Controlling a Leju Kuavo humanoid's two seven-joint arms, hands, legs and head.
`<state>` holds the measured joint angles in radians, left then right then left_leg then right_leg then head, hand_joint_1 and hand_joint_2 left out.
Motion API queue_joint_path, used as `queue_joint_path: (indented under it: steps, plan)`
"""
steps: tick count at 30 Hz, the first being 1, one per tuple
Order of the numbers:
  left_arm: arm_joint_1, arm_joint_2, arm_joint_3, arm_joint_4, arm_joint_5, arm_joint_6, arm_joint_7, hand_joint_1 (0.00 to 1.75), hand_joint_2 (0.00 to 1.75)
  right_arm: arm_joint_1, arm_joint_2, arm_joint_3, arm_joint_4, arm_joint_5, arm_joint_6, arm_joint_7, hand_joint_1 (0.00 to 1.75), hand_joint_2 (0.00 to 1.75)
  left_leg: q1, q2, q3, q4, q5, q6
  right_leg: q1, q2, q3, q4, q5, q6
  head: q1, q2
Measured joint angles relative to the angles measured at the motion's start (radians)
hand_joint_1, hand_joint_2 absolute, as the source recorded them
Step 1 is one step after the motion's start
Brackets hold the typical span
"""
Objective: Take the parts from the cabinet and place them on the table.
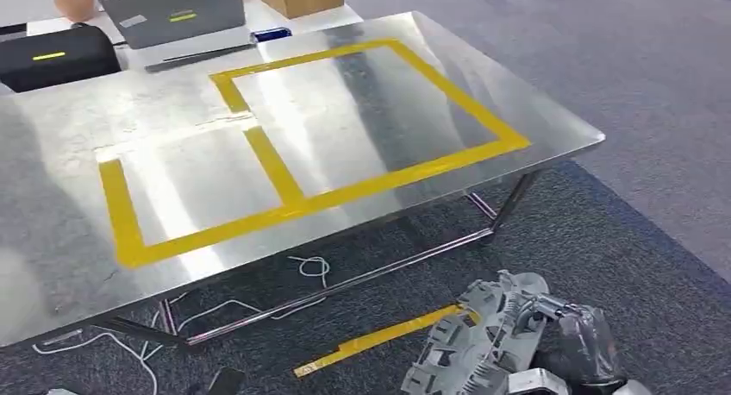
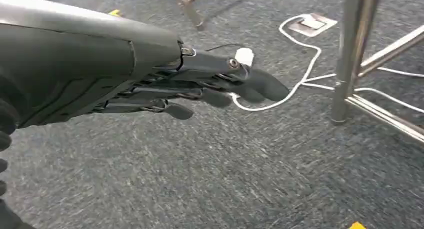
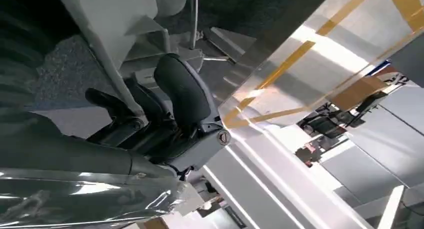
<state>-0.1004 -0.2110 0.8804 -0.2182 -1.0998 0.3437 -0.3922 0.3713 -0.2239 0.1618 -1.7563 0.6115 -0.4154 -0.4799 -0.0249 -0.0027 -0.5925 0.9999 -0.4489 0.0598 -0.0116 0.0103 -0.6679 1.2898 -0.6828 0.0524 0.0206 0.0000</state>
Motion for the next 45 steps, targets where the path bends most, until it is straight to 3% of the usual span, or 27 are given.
queue_joint_path:
  steps: [1, 2, 4, 5, 6, 7, 9, 11, 12, 14, 15, 16, 18, 20, 22, 25, 26, 27, 30, 31, 33, 35, 36, 37, 41, 43, 45]
  plan:
    - [0.001, 0.000, 0.000, 0.000, 0.000, 0.000, 0.000, 0.00, 1.75, 0.001, 0.000, 0.002, 0.001, 0.000, 0.000, 0.000, 1.75, 1.75, 0.000, 0.000, 0.004, 0.000, -0.004, -0.001, 0.000, 0.000, -0.024, 0.024, 0.010, 0.003, 0.001, 0.000]
    - [0.002, 0.000, 0.000, 0.000, 0.000, 0.000, 0.000, 0.00, 1.75, 0.001, 0.000, 0.003, 0.002, 0.000, 0.000, 0.000, 1.75, 1.75, 0.001, 0.000, 0.011, 0.000, -0.009, -0.002, -0.001, -0.001, -0.024, -0.003, 0.048, 0.005, 0.000, 0.000]
    - [0.002, -0.001, 0.000, 0.000, 0.000, 0.000, 0.000, 0.00, 1.75, 0.000, 0.000, 0.003, 0.002, 0.000, 0.000, 0.000, 1.75, 1.75, 0.002, -0.001, 0.029, 0.002, -0.022, -0.007, -0.004, -0.005, 0.036, -0.161, 0.160, 0.006, 0.000, 0.000]
    - [0.002, -0.002, 0.000, 0.000, 0.000, 0.000, 0.000, 0.00, 1.75, 0.000, 0.000, 0.004, 0.002, 0.000, 0.000, 0.000, 1.75, 1.75, 0.002, -0.001, 0.035, 0.003, -0.028, -0.012, -0.005, -0.010, 0.068, -0.239, 0.200, 0.006, 0.001, 0.000]
    - [0.000, -0.001, 0.000, 0.000, 0.000, 0.000, 0.000, 0.00, 1.75, -0.002, 0.000, 0.005, 0.003, 0.000, 0.000, 0.000, 1.75, 1.75, -0.007, -0.001, 0.035, 0.011, -0.035, -0.020, 0.001, -0.012, 0.084, -0.263, 0.188, 0.003, 0.002, 0.000]
    - [0.000, -0.002, 0.000, 0.000, 0.000, 0.000, 0.000, 0.00, 1.75, -0.003, 0.000, 0.005, 0.003, 0.000, 0.000, 0.000, 1.75, 1.75, -0.006, -0.002, 0.032, 0.015, -0.036, -0.022, -0.002, -0.010, 0.089, -0.267, 0.191, -0.011, -0.003, 0.000]
    - [0.001, -0.001, 0.000, 0.000, 0.000, 0.001, 0.000, 0.00, 1.75, 0.001, 0.000, 0.005, 0.003, 0.000, 0.000, 0.000, 1.75, 1.75, -0.004, -0.001, 0.032, 0.014, -0.037, -0.025, 0.003, -0.007, 0.088, -0.266, 0.189, -0.019, -0.004, 0.000]
    - [0.000, -0.001, 0.000, 0.000, 0.000, 0.003, 0.000, 0.00, 1.75, -0.001, 0.000, 0.005, 0.003, -0.001, 0.000, 0.000, 1.75, 1.75, -0.002, -0.002, 0.030, 0.027, -0.054, -0.037, -0.004, -0.008, 0.093, -0.272, 0.192, -0.030, -0.003, 0.000]
    - [-0.001, -0.002, 0.000, 0.000, -0.001, 0.004, 0.000, 0.00, 1.75, -0.002, 0.000, 0.005, 0.003, -0.001, 0.000, 0.000, 1.75, 1.75, 0.000, 0.000, 0.015, 0.063, -0.083, -0.046, -0.004, -0.009, 0.095, -0.272, 0.190, -0.035, -0.010, 0.000]
    - [0.000, -0.001, 0.000, 0.000, -0.001, 0.006, 0.000, 0.00, 1.75, -0.002, 0.000, 0.005, 0.003, -0.004, 0.000, 0.000, 1.75, 1.75, 0.010, 0.000, -0.054, 0.209, -0.156, -0.056, -0.003, -0.010, 0.096, -0.272, 0.188, -0.039, -0.011, 0.000]
    - [0.001, -0.001, 0.000, 0.000, -0.001, 0.008, 0.001, 0.00, 1.75, -0.002, 0.000, 0.005, 0.003, -0.006, 0.000, 0.001, 1.75, 1.75, 0.013, 0.000, -0.091, 0.281, -0.180, -0.058, -0.003, -0.010, 0.096, -0.272, 0.187, -0.040, -0.012, 0.000]
    - [0.003, -0.002, 0.000, 0.000, -0.001, 0.010, 0.001, 0.00, 1.75, -0.002, 0.000, 0.005, 0.004, -0.009, 0.000, 0.001, 1.75, 1.75, 0.016, 0.000, -0.109, 0.313, -0.181, -0.059, -0.003, -0.010, 0.097, -0.272, 0.186, -0.041, -0.011, 0.000]
    - [0.003, -0.001, 0.000, 0.000, -0.001, 0.013, 0.002, 0.00, 1.75, -0.003, 0.000, 0.005, 0.005, -0.013, -0.001, 0.001, 1.75, 1.75, 0.020, 0.000, -0.089, 0.258, -0.119, -0.057, -0.003, -0.008, 0.100, -0.272, 0.185, -0.040, -0.013, 0.000]
    - [0.001, -0.001, 0.000, 0.000, -0.002, 0.015, 0.002, 0.00, 1.75, -0.003, 0.000, 0.005, 0.005, -0.018, -0.002, 0.000, 1.75, 1.75, 0.019, -0.001, -0.013, 0.097, -0.025, -0.047, -0.003, -0.006, 0.108, -0.272, 0.182, -0.037, -0.013, 0.000]
    - [0.000, -0.001, 0.000, 0.000, -0.002, 0.016, 0.002, 0.00, 1.75, -0.006, 0.000, 0.005, 0.005, -0.022, -0.002, 0.000, 1.75, 1.75, 0.013, -0.001, 0.017, 0.029, -0.030, -0.039, 0.001, -0.005, 0.102, -0.268, 0.179, -0.028, -0.012, 0.000]
    - [0.002, -0.001, 0.000, 0.000, -0.003, 0.020, 0.002, 0.00, 1.75, -0.008, 0.000, 0.007, 0.005, -0.021, -0.006, 0.000, 1.75, 1.75, 0.009, -0.001, 0.014, 0.020, -0.031, -0.032, -0.004, -0.008, 0.101, -0.276, 0.184, -0.009, -0.012, 0.000]
    - [0.002, -0.002, 0.000, 0.000, -0.003, 0.021, 0.002, 0.00, 1.75, -0.010, 0.000, 0.007, 0.005, -0.021, -0.007, 0.000, 1.75, 1.75, 0.018, 0.000, 0.023, 0.003, -0.023, -0.025, -0.006, -0.008, 0.094, -0.271, 0.176, -0.005, -0.011, 0.000]
    - [0.001, -0.002, 0.000, 0.000, -0.004, 0.022, 0.003, 0.00, 1.75, -0.011, 0.000, 0.007, 0.006, -0.021, -0.010, 0.000, 1.75, 1.75, 0.015, 0.000, 0.026, 0.001, -0.021, -0.022, -0.005, -0.009, 0.084, -0.244, 0.157, -0.003, -0.010, 0.000]
    - [-0.001, -0.003, 0.000, 0.000, -0.005, 0.023, 0.003, 0.00, 1.75, -0.018, 0.000, 0.006, 0.011, -0.021, -0.014, 0.001, 1.75, 1.75, 0.011, 0.001, 0.025, 0.002, -0.022, -0.015, -0.006, -0.009, -0.020, -0.026, 0.055, 0.003, -0.006, 0.000]
    - [0.000, -0.003, 0.000, 0.000, -0.005, 0.023, 0.003, 0.00, 1.75, -0.018, 0.000, 0.006, 0.013, -0.021, -0.014, 0.001, 1.75, 1.75, 0.010, 0.001, 0.025, 0.002, -0.023, -0.014, -0.005, -0.009, -0.045, 0.021, 0.045, 0.005, -0.005, 0.000]
    - [0.002, -0.003, 0.000, 0.000, -0.005, 0.023, 0.003, 0.00, 1.75, -0.019, 0.000, 0.006, 0.015, -0.024, -0.013, 0.002, 1.75, 1.75, 0.009, 0.001, 0.026, 0.003, -0.023, -0.014, -0.006, -0.009, -0.026, -0.023, 0.093, 0.006, -0.006, 0.000]
    - [0.001, -0.004, 0.000, 0.000, -0.005, 0.023, 0.003, 0.00, 1.75, -0.024, 0.000, 0.005, 0.015, -0.027, -0.014, 0.002, 1.75, 1.75, 0.009, 0.000, 0.028, 0.006, -0.025, -0.017, -0.007, -0.011, 0.061, -0.195, 0.180, 0.004, -0.005, 0.000]
    - [0.002, -0.004, 0.000, 0.000, -0.005, 0.023, 0.003, 0.00, 1.75, -0.027, 0.000, 0.003, 0.015, -0.027, -0.014, 0.002, 1.75, 1.75, 0.009, 0.000, 0.028, 0.008, -0.028, -0.022, -0.007, -0.012, 0.091, -0.260, 0.182, 0.001, -0.005, 0.000]
    - [0.001, -0.004, 0.000, 0.000, -0.005, 0.023, 0.003, 0.00, 1.75, -0.031, 0.000, 0.002, 0.015, -0.027, -0.014, 0.002, 1.75, 1.75, 0.001, 0.000, 0.022, 0.017, -0.031, -0.027, -0.003, -0.010, 0.106, -0.275, 0.177, -0.004, -0.005, 0.000]
    - [0.002, -0.003, 0.000, 0.000, -0.005, 0.024, 0.003, 0.00, 1.75, -0.033, 0.015, -0.008, 0.015, -0.018, -0.039, 0.000, 1.75, 1.75, 0.005, 0.000, 0.019, 0.022, -0.034, -0.041, -0.005, -0.008, 0.104, -0.278, 0.186, -0.025, -0.006, 0.000]
    - [0.002, -0.004, 0.000, 0.000, -0.004, 0.025, 0.003, 0.00, 1.75, -0.036, 0.026, -0.020, 0.014, -0.006, -0.062, 0.001, 1.75, 1.75, 0.010, 0.000, -0.005, 0.085, -0.086, -0.057, -0.006, -0.010, 0.108, -0.278, 0.186, -0.030, -0.016, 0.000]
    - [0.004, -0.004, 0.000, 0.000, -0.003, 0.025, 0.003, 0.00, 1.75, -0.036, 0.037, -0.034, 0.014, -0.003, -0.082, 0.002, 1.75, 1.75, 0.016, 0.000, -0.072, 0.231, -0.156, -0.065, -0.005, -0.012, 0.108, -0.278, 0.185, -0.034, -0.015, 0.000]
